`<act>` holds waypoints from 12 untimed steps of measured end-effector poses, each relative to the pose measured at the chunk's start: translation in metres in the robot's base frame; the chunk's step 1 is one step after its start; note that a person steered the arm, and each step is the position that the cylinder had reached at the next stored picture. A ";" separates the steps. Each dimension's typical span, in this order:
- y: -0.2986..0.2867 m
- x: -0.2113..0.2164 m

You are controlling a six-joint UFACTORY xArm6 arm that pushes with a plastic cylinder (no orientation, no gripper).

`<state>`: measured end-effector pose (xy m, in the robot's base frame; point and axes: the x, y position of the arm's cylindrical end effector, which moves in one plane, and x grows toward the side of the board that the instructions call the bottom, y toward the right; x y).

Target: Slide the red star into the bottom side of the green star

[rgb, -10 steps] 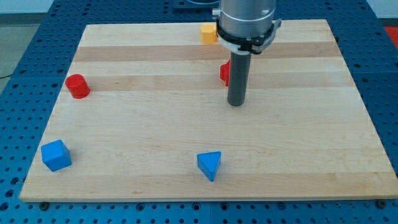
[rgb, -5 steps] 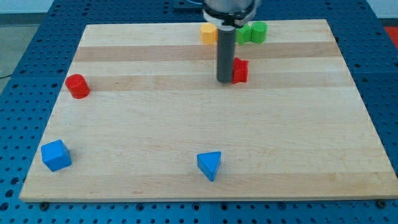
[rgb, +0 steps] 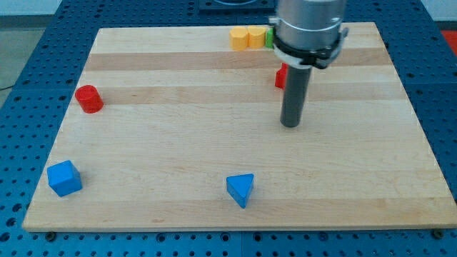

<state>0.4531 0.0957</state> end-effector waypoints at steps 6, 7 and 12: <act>0.029 -0.052; 0.029 -0.069; 0.000 -0.081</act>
<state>0.3717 0.0959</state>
